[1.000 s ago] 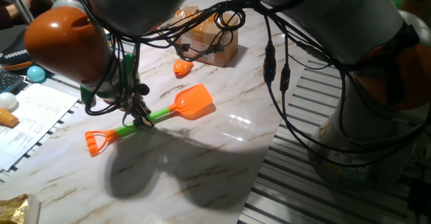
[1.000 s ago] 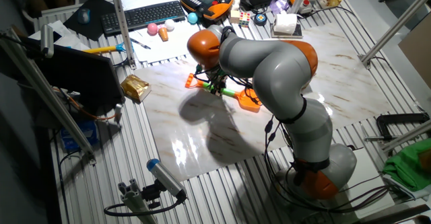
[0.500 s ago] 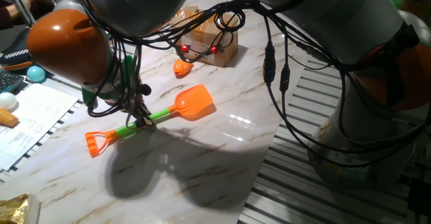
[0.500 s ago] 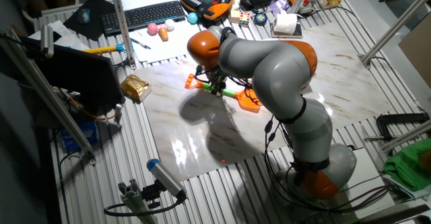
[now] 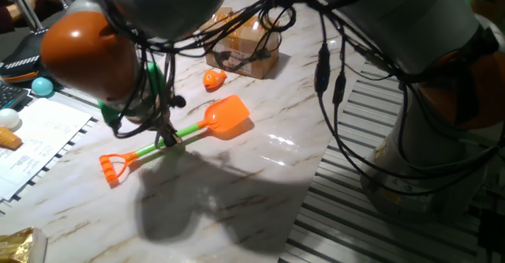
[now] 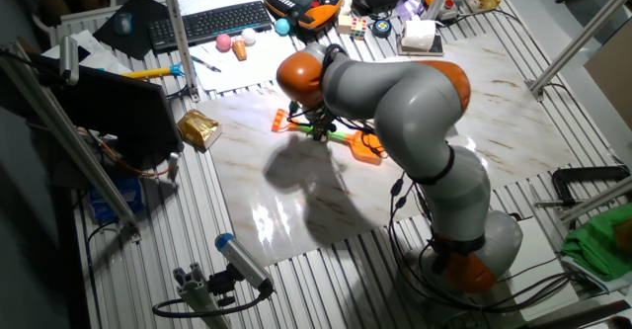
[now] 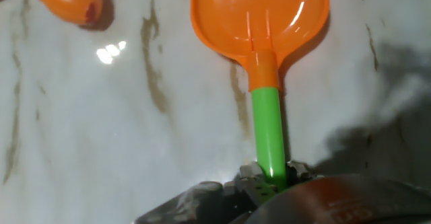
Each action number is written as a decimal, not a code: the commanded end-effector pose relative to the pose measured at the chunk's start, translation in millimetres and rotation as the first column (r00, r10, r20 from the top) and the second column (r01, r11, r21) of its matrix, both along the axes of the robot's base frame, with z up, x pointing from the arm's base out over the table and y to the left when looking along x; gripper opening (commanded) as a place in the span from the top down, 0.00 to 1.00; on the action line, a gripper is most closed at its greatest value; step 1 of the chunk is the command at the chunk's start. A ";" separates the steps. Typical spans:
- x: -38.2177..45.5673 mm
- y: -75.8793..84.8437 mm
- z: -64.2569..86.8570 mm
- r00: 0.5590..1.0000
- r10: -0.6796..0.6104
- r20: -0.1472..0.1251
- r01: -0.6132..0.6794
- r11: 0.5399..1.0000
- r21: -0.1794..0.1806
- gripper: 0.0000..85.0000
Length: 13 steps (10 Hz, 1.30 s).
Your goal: Use a shovel to scoop up an object
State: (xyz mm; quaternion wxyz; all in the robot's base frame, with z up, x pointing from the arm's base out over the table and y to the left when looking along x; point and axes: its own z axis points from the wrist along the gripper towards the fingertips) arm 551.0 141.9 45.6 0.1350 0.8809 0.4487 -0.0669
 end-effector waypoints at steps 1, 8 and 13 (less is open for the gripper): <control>-0.6 0.8 6.4 1.000 0.022 0.004 -0.022 1.000 0.005 0.99; 3.8 22.8 53.0 0.970 0.243 0.000 -0.240 0.958 0.156 0.99; 0.1 30.5 66.2 0.917 0.396 0.056 -0.397 0.883 0.250 0.99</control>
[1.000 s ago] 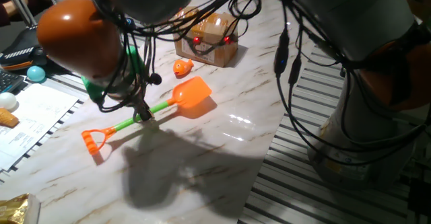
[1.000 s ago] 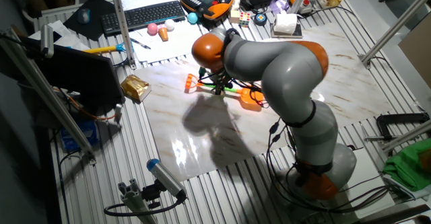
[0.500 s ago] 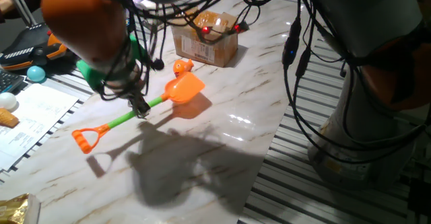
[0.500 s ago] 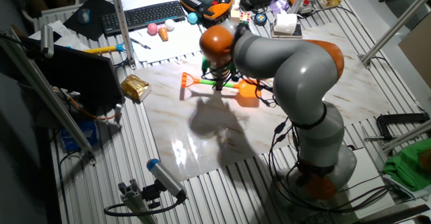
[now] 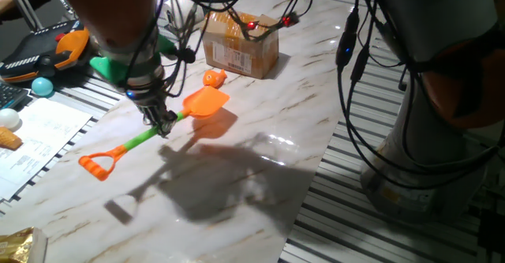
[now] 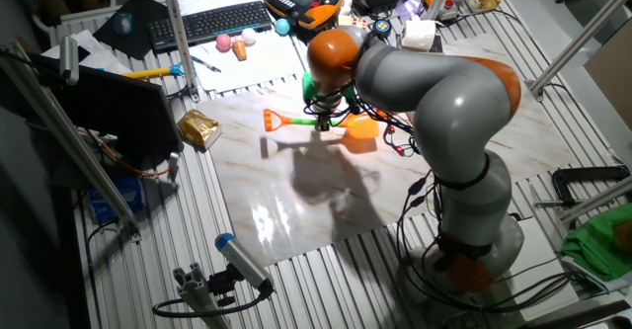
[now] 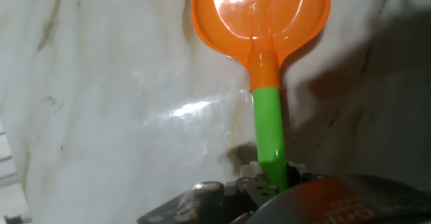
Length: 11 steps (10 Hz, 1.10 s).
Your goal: Use a shovel to scoop up an object
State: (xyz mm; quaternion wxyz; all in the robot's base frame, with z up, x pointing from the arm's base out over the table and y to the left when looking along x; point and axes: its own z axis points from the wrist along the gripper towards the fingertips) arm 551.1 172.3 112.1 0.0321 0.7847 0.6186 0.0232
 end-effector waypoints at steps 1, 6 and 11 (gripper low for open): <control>-0.8 -0.5 1.9 0.999 0.041 0.013 -0.041 0.999 0.003 0.99; 4.2 -13.9 8.8 0.996 0.080 0.038 -0.082 0.995 0.057 0.99; 8.3 -17.7 12.1 0.997 0.071 0.007 -0.071 0.995 0.065 0.99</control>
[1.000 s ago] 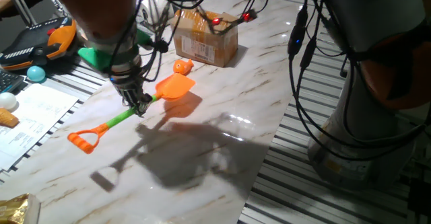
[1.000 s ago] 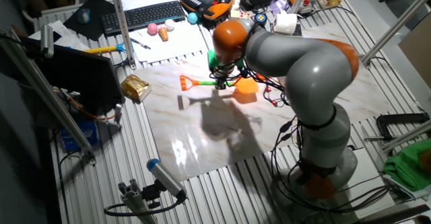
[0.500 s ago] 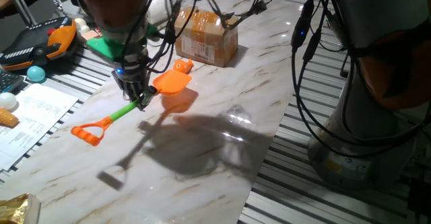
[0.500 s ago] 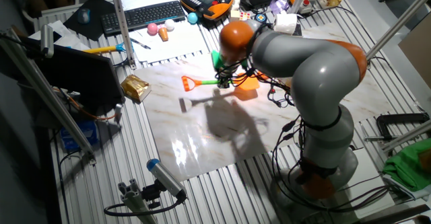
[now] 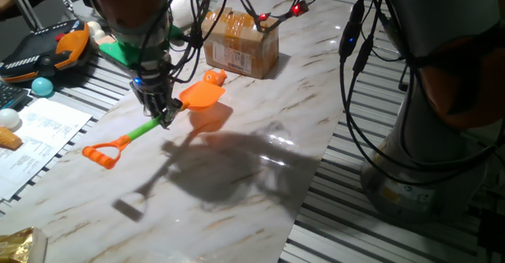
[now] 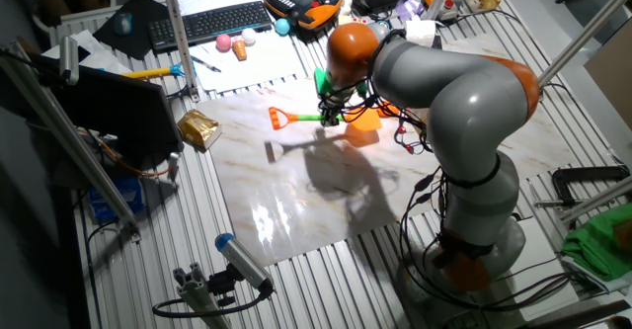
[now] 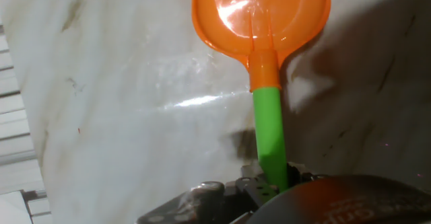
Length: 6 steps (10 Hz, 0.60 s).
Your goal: Use a shovel to scoop up an object
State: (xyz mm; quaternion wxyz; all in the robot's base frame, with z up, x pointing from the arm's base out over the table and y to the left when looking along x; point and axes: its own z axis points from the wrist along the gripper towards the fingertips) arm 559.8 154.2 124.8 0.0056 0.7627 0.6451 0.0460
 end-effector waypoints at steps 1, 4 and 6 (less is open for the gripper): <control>1.4 -1.0 1.7 1.000 0.005 -0.013 -0.005 1.000 0.007 0.99; 2.4 -7.3 9.5 0.999 0.033 -0.040 -0.031 0.998 0.051 0.99; 2.3 -7.9 10.2 0.998 0.043 -0.048 -0.039 0.996 0.083 0.99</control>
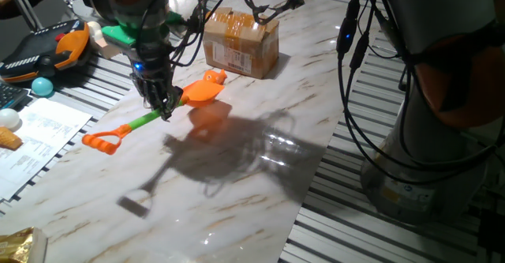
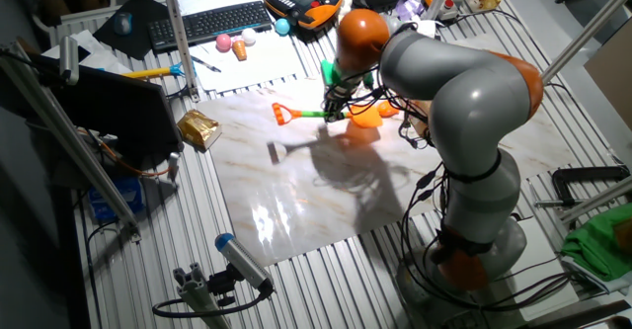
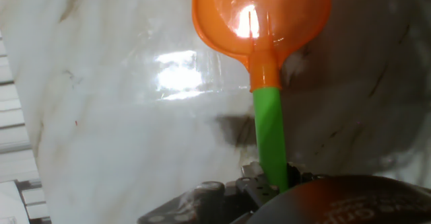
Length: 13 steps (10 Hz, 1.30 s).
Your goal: Use a shovel to scoop up an object
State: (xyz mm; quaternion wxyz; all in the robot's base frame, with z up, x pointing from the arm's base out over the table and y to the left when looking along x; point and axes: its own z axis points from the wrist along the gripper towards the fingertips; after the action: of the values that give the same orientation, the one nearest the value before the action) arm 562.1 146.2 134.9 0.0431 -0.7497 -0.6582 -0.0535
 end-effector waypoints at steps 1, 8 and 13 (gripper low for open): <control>-0.1 0.4 0.2 1.000 0.001 -0.003 -0.001 1.000 0.006 0.99; 6.4 7.4 -14.3 0.999 0.039 0.001 -0.039 0.998 0.054 0.99; 10.6 7.1 -23.7 0.996 0.077 0.036 -0.080 0.994 0.074 0.99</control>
State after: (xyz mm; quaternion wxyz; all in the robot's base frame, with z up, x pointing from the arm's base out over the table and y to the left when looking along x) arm 572.7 153.3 111.3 0.0620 -0.7204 -0.6850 -0.0894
